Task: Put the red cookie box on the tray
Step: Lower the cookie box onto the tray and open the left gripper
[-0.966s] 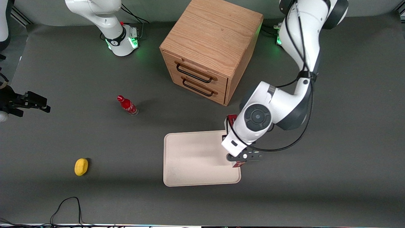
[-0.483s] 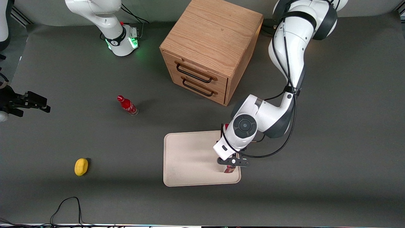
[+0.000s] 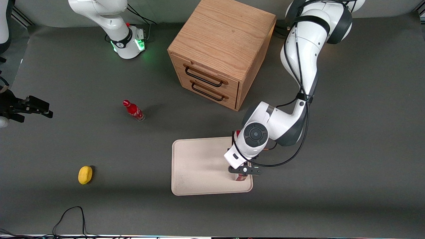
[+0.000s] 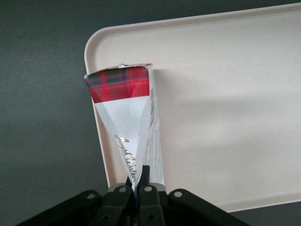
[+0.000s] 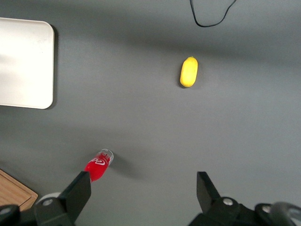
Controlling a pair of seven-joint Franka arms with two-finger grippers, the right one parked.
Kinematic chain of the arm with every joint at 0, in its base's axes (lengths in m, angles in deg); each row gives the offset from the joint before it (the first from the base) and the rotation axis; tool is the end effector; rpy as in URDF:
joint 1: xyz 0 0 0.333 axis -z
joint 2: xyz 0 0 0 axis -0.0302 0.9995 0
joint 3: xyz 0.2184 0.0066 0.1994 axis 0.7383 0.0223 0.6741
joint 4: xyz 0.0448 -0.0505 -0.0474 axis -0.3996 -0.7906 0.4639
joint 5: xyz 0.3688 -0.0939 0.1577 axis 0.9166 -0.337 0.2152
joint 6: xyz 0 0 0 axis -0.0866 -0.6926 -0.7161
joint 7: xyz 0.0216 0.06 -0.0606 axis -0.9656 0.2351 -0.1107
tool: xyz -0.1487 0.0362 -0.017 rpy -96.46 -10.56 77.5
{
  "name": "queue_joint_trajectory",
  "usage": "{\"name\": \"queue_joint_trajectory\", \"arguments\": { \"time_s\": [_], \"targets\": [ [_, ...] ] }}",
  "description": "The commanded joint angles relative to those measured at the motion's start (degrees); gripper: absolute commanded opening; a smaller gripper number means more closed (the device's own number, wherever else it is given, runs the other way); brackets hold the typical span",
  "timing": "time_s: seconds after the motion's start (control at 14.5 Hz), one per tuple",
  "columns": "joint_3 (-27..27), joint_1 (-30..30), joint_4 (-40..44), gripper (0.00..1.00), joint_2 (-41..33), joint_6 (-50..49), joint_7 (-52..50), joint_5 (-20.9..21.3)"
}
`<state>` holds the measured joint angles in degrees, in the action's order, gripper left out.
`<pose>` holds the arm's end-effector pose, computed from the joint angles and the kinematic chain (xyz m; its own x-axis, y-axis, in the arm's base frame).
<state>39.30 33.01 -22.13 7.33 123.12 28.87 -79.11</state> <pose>0.6708 -0.4106 0.2056 0.9976 -0.0692 0.0041 -0.0693 -0.9958 0.0598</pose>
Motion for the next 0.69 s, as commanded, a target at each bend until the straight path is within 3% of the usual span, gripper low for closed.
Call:
{"name": "queue_joint_trajectory", "arguments": {
  "time_s": [0.0, 0.14, 0.28, 0.34, 0.62],
  "targets": [
    [0.57, 0.54, 1.81, 0.03, 1.48, 0.22, -1.23, 0.51],
    [0.57, 0.54, 1.2, 0.37, 1.48, 1.01, -1.14, 0.6],
    [0.65, 0.62, 0.93, 0.95, 1.48, 1.28, -0.79, 0.69],
    [0.65, 0.62, 0.93, 1.0, 1.39, 1.2, -0.7, 0.69],
    [0.74, 0.54, 0.84, 1.0, 1.22, 1.02, -0.96, 0.95]
  ]
}}
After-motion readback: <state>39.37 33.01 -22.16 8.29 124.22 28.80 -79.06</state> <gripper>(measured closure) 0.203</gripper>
